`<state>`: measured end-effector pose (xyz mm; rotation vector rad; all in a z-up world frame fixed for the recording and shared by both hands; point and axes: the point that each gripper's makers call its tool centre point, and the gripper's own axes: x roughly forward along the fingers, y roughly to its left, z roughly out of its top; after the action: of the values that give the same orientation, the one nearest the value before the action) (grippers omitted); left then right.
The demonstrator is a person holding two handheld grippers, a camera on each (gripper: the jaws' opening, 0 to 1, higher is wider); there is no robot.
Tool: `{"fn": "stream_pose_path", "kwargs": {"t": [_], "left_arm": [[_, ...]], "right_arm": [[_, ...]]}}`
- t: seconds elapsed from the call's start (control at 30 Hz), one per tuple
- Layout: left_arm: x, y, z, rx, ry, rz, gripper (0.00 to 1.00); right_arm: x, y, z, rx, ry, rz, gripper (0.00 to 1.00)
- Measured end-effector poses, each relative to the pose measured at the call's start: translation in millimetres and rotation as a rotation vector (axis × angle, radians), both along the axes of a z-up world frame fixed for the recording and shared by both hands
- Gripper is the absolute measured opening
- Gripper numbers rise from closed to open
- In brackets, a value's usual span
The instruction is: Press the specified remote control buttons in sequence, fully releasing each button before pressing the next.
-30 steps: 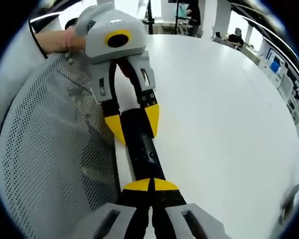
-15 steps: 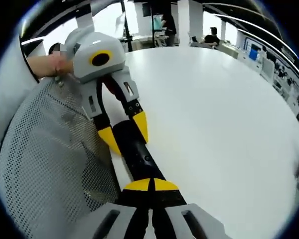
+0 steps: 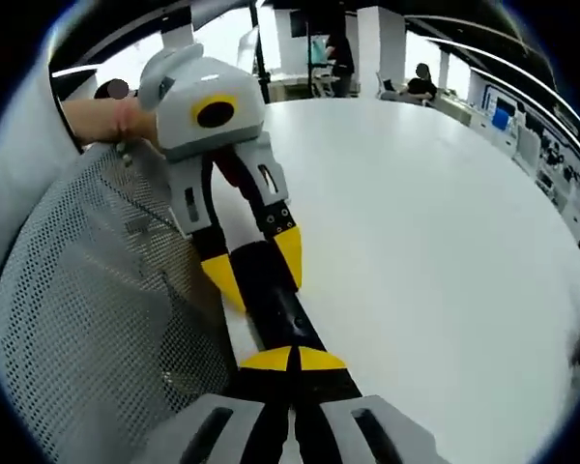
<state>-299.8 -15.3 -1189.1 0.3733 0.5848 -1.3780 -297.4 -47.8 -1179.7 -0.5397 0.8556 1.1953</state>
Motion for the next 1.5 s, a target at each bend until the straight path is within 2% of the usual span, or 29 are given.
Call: {"fn": "stream_pose_path", "kwargs": {"t": [0.1,0.2,0.3,0.37,0.47,0.7,0.77,0.93,1.13,1.23,1.33,1.4,1.5], "left_arm": [[-0.1,0,0.1,0.002,-0.002,-0.001,0.24],[-0.5,0,-0.3,0.012,-0.012,-0.008,0.24],[-0.5,0,-0.2,0.009,-0.007,-0.007,0.24],[-0.5,0,-0.2,0.006,-0.006,-0.006,0.24],[-0.6,0,-0.2,0.008,-0.008,-0.006,0.24],[-0.7,0,0.3,0.004,-0.004,-0.003,0.24],[-0.6,0,0.1,0.003,-0.003,-0.002,0.24],[-0.6,0,0.3,0.004,0.000,-0.002,0.24],[-0.4,0,0.4,0.003,0.003,0.002,0.24],[-0.2,-1,0.5,0.000,0.007,0.000,0.24],[0.6,-1,1.2,-0.009,0.028,0.017,0.24],[0.3,-1,0.5,-0.004,0.017,0.007,0.24],[0.2,-1,0.4,-0.006,0.017,0.008,0.24]], "right_arm": [[0,1,-0.4,-0.013,0.011,-0.012,0.00],[-1,0,-2.5,-0.111,-0.030,0.087,0.00],[0,3,-3.0,-0.143,-0.027,0.090,0.00],[0,1,-2.7,-0.133,-0.035,0.080,0.00],[0,0,-0.7,-0.046,-0.008,0.014,0.00],[-5,8,2.1,-0.043,-0.042,0.055,0.00],[-2,8,-0.3,-0.072,-0.068,0.089,0.00],[0,8,-1.4,-0.094,-0.048,0.081,0.00],[-2,8,-1.0,-0.095,-0.081,0.050,0.00],[-4,8,0.9,-0.092,-0.114,0.105,0.00],[-16,16,2.3,-0.040,-0.037,0.104,0.00],[-14,16,0.8,-0.067,-0.074,0.124,0.00],[-13,15,0.8,-0.062,-0.046,0.101,0.00]]}}
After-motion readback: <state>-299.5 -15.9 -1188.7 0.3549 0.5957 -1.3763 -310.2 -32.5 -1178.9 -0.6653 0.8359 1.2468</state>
